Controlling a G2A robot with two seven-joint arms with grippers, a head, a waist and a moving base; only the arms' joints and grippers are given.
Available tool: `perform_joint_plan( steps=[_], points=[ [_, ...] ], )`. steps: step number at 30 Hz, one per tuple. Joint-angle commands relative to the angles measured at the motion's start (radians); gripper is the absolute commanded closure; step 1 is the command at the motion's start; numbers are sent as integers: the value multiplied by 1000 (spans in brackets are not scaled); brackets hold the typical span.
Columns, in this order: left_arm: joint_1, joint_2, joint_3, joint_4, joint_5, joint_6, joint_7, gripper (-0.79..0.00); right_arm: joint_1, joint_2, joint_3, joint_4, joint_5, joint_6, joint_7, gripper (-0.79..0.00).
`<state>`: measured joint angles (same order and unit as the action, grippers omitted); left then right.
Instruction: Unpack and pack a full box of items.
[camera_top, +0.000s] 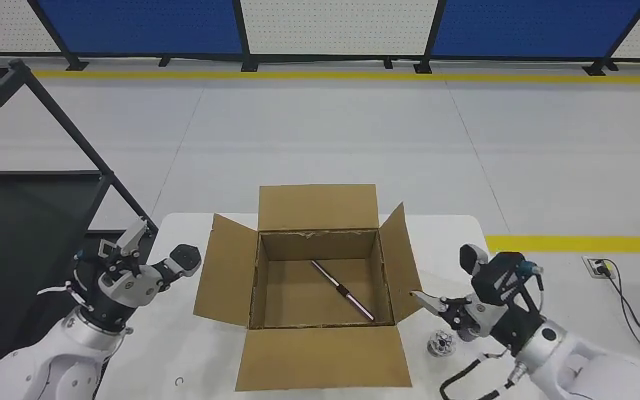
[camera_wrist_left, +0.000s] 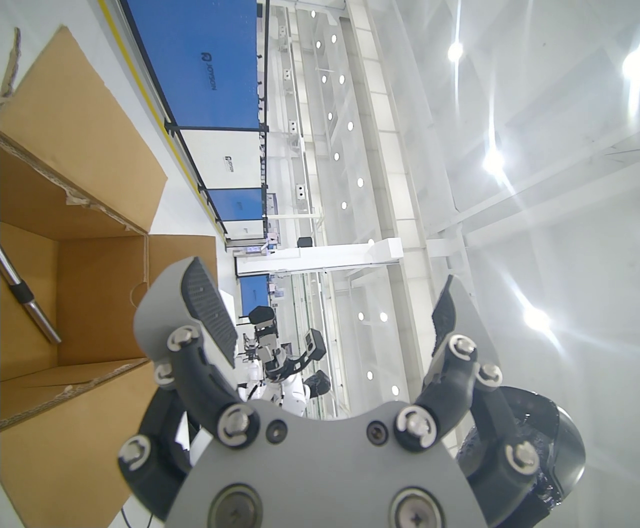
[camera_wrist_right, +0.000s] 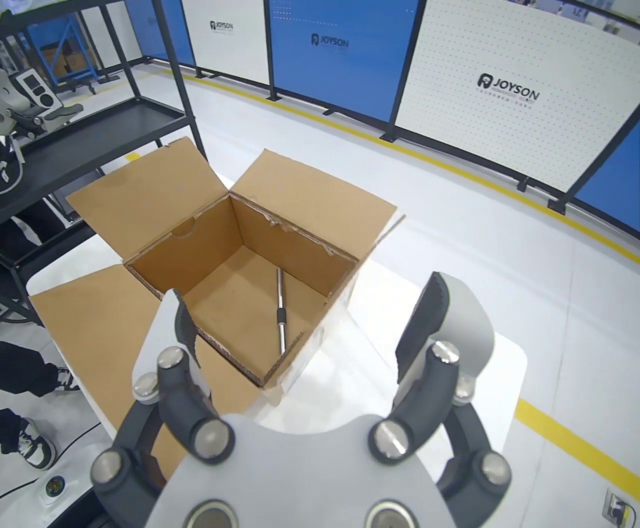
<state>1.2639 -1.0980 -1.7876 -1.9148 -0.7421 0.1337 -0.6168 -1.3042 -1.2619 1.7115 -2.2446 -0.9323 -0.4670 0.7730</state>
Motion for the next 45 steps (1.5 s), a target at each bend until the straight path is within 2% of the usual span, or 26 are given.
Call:
perform_joint_plan(
  steps=[1, 6, 10, 18, 27, 30, 34, 45],
  points=[
    [-1, 0, 2, 0, 1, 1, 1, -785, -48, 4, 50, -8, 9, -13, -17, -785],
    [-1, 0, 2, 0, 1, 1, 1, -785, -139, 15, 137, -7, 10, -58, -20, -785],
    [-1, 0, 2, 0, 1, 1, 1, -785, -185, 29, 172, 8, 11, -122, 61, -785],
    [-1, 0, 2, 0, 1, 1, 1, -785, -162, 57, 143, 104, -9, -192, 251, -785],
    [-1, 0, 2, 0, 1, 1, 1, -785, -163, 57, 140, 98, -13, -195, 247, -785],
    [-1, 0, 2, 0, 1, 1, 1, -785, -174, 62, 89, 79, -93, -231, 241, -785],
    [-1, 0, 2, 0, 1, 1, 1, -785, -137, 68, 10, 130, -158, -229, 253, -785],
    [-1, 0, 2, 0, 1, 1, 1, -785, -27, 83, -97, 326, -174, -195, 294, -785]
  ],
)
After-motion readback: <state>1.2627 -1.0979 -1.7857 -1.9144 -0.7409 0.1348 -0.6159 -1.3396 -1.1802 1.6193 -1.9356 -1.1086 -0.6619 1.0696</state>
